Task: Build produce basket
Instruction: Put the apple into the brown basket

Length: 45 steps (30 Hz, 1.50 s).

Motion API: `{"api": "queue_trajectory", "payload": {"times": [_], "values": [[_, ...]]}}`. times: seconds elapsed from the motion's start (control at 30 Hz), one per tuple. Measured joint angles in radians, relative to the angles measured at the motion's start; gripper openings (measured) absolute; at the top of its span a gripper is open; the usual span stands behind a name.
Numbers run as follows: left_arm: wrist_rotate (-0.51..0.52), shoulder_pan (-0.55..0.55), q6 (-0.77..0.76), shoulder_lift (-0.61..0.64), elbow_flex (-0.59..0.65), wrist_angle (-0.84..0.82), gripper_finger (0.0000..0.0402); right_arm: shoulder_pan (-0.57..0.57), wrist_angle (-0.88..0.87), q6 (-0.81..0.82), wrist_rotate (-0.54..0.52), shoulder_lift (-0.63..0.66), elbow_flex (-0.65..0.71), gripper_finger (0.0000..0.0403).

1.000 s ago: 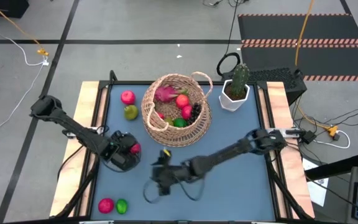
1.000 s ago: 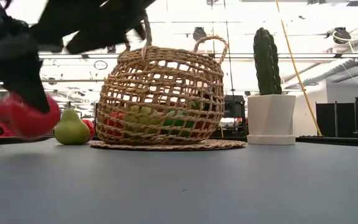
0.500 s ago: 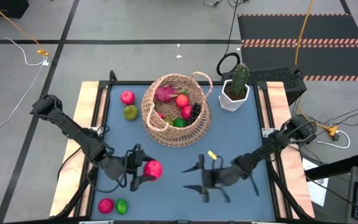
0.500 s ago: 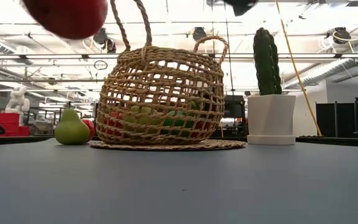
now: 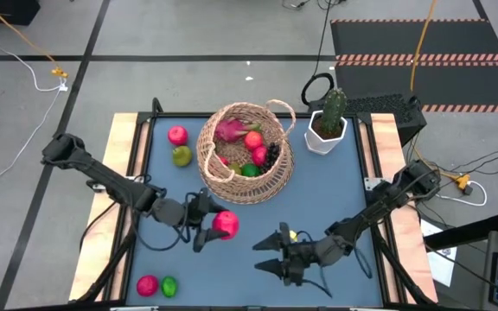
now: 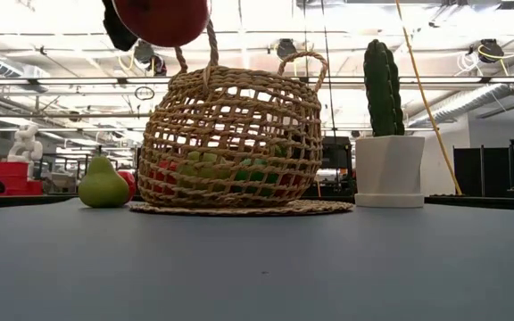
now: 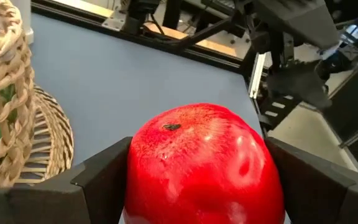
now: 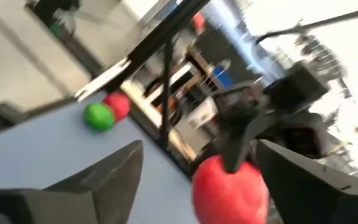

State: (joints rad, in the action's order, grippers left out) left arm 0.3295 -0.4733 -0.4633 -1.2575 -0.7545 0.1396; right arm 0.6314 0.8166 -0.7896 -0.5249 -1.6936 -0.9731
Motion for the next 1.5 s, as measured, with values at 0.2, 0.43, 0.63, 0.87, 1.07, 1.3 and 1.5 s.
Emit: {"api": "queue_trajectory", "payload": {"times": [0.2, 0.43, 0.63, 0.87, 1.07, 1.3, 1.5], "values": [[-0.017, -0.003, 0.048, 0.0, 0.0, 0.054, 0.0334, -0.042, -0.175, 0.084, -0.003, -0.016, -0.09, 0.0372], [-0.007, -0.028, 0.152, -0.041, 0.001, 0.175, 0.0335, -0.094, -0.116, 0.063, -0.03, -0.067, -0.147, 0.0395], [-0.005, -0.028, 0.21, -0.074, 0.001, 0.245, 0.0335, -0.125, -0.088, 0.067, -0.056, -0.124, -0.168, 0.0398], [-0.007, -0.037, 0.225, -0.084, -0.001, 0.308, 0.0335, -0.141, -0.023, 0.091, -0.075, -0.138, -0.167, 0.0396], [-0.007, -0.046, 0.224, -0.085, -0.001, 0.315, 0.0336, -0.141, -0.027, 0.13, -0.072, -0.138, -0.167, 0.0375], [-0.008, -0.046, 0.24, -0.085, -0.001, 0.307, 0.0368, -0.139, -0.032, 0.138, -0.073, -0.138, -0.167, 0.0328], [0.003, -0.068, 0.331, -0.085, -0.001, 0.338, 0.0396, -0.138, 0.017, 0.15, -0.121, -0.138, -0.166, 0.0329]]}}
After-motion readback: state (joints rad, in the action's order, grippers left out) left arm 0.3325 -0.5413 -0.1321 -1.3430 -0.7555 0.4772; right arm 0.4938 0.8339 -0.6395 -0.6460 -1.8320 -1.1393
